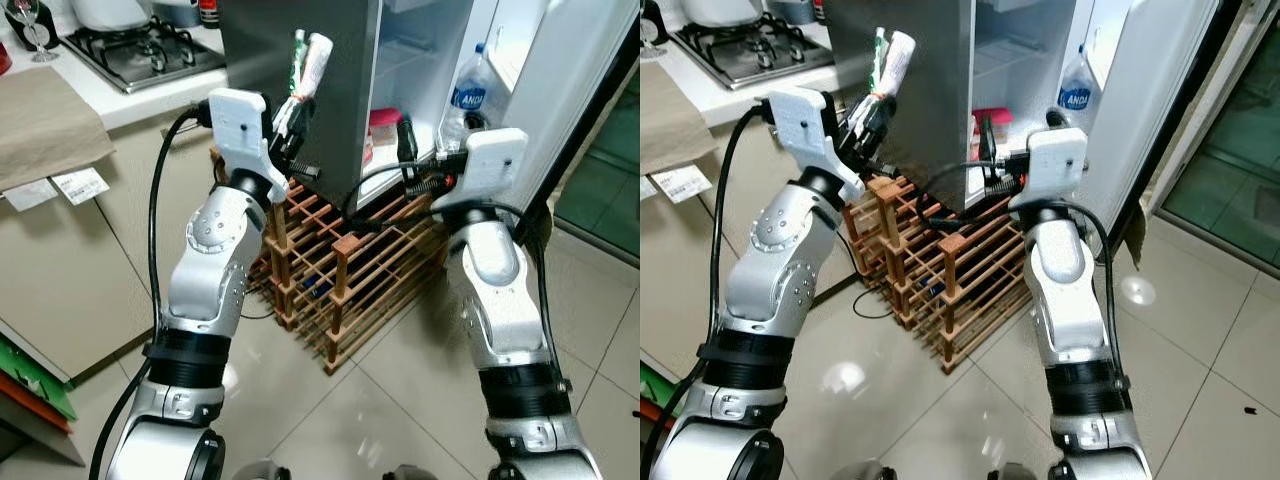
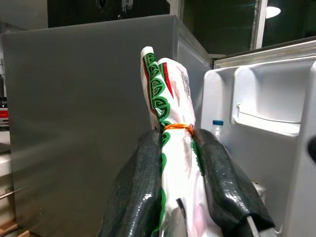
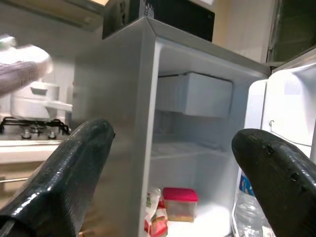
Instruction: Restocking fridge
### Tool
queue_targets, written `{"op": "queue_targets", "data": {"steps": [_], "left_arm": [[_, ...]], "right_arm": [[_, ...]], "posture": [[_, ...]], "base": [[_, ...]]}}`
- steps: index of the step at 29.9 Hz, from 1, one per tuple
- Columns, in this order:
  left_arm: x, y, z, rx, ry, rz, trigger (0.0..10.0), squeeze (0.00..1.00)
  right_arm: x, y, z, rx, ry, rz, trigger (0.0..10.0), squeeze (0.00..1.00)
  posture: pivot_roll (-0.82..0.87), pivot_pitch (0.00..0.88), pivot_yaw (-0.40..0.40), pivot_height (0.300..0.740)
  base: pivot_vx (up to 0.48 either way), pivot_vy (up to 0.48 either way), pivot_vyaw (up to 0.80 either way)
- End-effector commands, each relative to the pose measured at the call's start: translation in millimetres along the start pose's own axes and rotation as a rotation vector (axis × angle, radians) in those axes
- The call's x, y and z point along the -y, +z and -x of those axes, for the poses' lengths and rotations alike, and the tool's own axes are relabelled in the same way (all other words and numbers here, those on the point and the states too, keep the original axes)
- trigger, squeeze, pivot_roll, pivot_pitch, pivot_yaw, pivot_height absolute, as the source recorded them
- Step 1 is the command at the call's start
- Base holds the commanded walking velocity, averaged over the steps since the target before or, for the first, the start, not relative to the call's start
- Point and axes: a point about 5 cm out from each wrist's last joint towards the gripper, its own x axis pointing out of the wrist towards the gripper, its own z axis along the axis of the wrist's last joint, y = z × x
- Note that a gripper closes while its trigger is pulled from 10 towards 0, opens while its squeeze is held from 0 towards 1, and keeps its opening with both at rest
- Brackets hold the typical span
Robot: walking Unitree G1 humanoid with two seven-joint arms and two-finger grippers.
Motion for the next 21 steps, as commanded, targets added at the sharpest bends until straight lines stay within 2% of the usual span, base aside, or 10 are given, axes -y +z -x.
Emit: {"op": "queue_targets", "data": {"steps": [1,6,8,10,16,21], "left_arm": [[-0.7,4,1.2,0.008,-0.004,-0.022,10.0,0.00],[-4.5,5,6.6,-0.013,-0.003,-0.044,10.0,0.00],[-7.5,6,13.7,-0.035,-0.005,-0.063,10.0,0.00],[-11.2,6,22.1,-0.067,-0.002,-0.083,10.0,0.00],[-17.9,9,34.1,-0.115,-0.002,-0.108,10.0,0.00],[-20.1,13,36.9,-0.148,-0.011,-0.117,10.0,0.00]], "right_arm": [[9.3,-7,-1.7,-0.039,-0.029,-0.005,10.0,0.00],[20.7,-12,-13.4,-0.053,-0.059,0.036,10.0,0.00],[26.2,-14,-18.9,-0.059,-0.071,0.057,10.0,0.00],[33.1,-20,-19.6,-0.074,-0.096,0.071,10.0,0.00],[45.5,-32,-17.9,-0.105,-0.143,0.091,10.0,0.00],[60.9,-38,-17.9,-0.121,-0.190,0.118,10.0,0.00]], "posture": [[-0.09,0.000,0.043,0.711],[-0.05,0.000,0.057,0.711],[-0.02,0.000,0.068,0.711],[0.01,0.000,0.086,0.711],[0.04,0.000,0.130,0.711],[0.04,0.028,0.156,0.711]], "base": [[0.000,0.000,0.00],[0.000,0.000,0.00],[0.000,0.000,0.00],[0.000,0.000,0.00],[0.000,0.000,0.00],[0.000,0.000,0.00]]}}
